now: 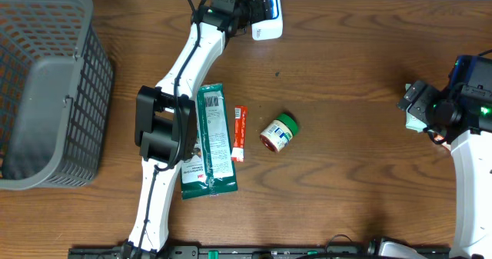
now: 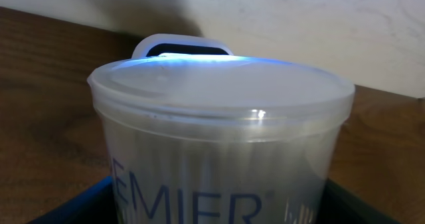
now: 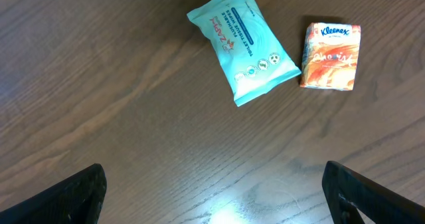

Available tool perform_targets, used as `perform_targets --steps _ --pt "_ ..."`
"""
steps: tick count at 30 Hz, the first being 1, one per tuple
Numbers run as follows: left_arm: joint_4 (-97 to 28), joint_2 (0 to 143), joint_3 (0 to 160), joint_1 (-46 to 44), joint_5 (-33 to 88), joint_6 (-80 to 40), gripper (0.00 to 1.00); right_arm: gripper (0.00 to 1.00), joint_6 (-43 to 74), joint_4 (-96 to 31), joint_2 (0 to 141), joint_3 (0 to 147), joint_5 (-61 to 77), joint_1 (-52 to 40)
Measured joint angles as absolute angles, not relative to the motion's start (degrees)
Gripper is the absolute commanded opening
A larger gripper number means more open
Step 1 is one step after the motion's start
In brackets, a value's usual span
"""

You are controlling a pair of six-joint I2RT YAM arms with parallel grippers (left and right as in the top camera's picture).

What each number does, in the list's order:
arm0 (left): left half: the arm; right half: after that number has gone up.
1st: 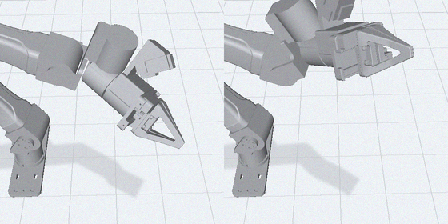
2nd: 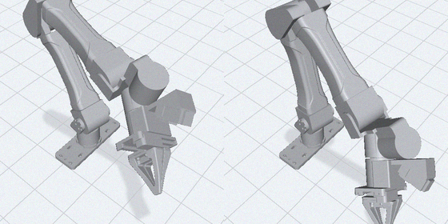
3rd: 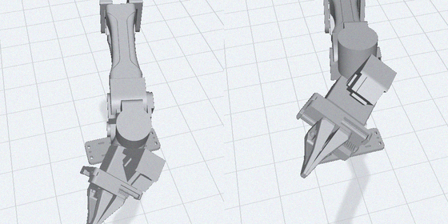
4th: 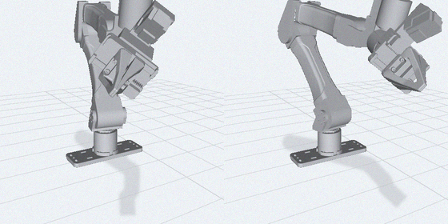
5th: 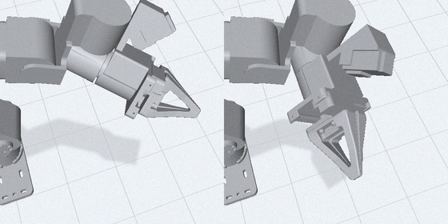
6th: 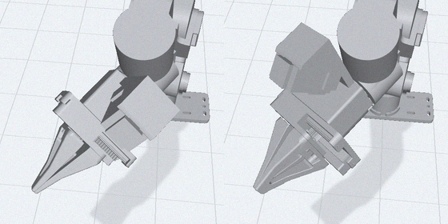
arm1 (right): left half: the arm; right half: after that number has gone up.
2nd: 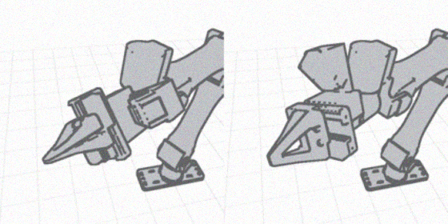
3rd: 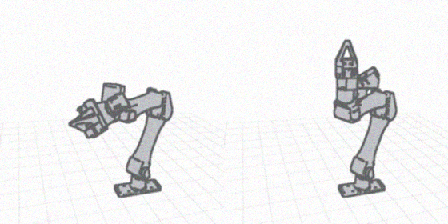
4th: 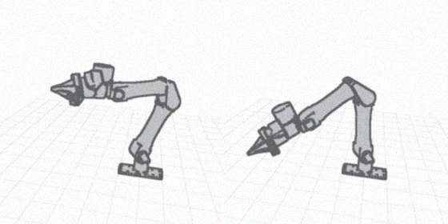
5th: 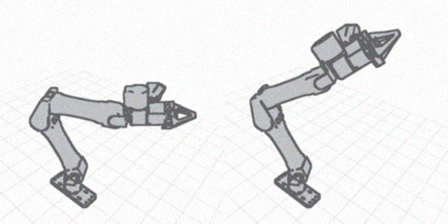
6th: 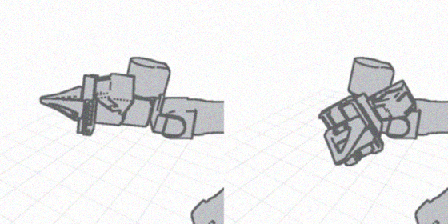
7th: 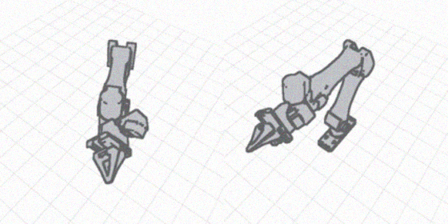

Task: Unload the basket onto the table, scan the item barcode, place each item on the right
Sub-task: 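Hold the cotton-bud tub under the scanner window with the left gripper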

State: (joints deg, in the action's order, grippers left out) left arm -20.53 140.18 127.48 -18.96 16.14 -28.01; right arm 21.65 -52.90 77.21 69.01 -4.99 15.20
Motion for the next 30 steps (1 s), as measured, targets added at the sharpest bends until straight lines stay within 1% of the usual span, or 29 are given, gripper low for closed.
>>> perform_targets --steps 30 --pt "-18.5 143.1 127.5 -19.4 14.6 -28.0 0.66 0.99 21.6 -52.9 77.2 69.0 -5.0 15.2"
